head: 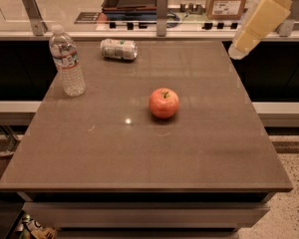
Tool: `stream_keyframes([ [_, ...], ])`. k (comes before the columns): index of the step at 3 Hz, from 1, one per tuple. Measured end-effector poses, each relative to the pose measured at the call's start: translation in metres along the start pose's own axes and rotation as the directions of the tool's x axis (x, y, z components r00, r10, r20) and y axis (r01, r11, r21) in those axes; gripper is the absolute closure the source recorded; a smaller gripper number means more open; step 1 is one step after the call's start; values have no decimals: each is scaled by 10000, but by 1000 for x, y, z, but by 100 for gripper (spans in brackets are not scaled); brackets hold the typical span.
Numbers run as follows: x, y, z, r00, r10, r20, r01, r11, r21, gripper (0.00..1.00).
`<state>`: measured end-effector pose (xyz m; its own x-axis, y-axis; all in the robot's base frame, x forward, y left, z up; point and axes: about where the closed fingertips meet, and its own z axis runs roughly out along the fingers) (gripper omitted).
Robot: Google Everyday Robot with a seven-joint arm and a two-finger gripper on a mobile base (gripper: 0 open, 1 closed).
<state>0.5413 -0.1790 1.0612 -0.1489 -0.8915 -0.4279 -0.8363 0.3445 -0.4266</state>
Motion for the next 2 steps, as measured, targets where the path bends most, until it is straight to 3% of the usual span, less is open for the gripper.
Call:
stream_keyframes([
  [1, -20, -12, 11, 9991, 342, 256, -348, 9992, 217, 0],
  [2, -37, -28, 27, 9978, 662, 98, -665, 9967, 458, 0],
])
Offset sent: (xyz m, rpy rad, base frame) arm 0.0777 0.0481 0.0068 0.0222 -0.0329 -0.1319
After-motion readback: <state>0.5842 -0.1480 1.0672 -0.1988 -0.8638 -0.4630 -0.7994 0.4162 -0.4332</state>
